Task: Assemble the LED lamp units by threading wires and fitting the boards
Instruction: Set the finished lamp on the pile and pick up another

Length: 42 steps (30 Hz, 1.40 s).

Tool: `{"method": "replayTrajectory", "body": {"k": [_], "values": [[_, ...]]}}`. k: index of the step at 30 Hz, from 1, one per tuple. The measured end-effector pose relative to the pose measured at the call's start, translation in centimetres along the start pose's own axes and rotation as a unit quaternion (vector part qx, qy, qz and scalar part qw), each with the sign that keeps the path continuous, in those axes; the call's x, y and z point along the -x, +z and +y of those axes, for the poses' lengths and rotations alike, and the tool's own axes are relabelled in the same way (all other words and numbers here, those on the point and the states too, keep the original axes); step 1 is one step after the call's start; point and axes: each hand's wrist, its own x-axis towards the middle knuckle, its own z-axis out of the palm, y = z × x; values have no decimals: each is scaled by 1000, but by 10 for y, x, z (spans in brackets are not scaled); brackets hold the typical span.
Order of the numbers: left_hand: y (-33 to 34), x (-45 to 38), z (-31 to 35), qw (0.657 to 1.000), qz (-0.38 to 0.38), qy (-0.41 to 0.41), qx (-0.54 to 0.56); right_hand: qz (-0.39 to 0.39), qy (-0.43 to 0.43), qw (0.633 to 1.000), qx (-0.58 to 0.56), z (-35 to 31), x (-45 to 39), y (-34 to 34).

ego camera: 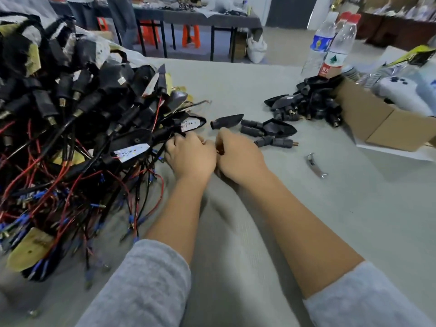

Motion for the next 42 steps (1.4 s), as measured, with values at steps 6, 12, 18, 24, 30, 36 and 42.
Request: {"method": "replayTrajectory", "body": {"k": [6,12,18,24,30,36,42], "values": [[-3,-7,2,981,21,-65,179,-6,-24,996,89,-11,-19,10],[-12,-16,-4,944,21,-74,320,-42,-26,993,108,-19,-26,20],[-21,-15,-9,888,9,-37,458,-67,-48,989,123,-10,-26,3],[-21,-17,-12,872,1,-16,489,-36,-17,994,103,20,-26,-27],[-21,-18,-12,862,15,-15,507,-70,-2,995,73,40,-10,-35],[-21,-17,-13,847,17,-17,531,-196,58,976,74,57,-6,-54],[-20,-20,-9,866,17,-47,497,-188,70,972,125,37,-20,-54]]}}
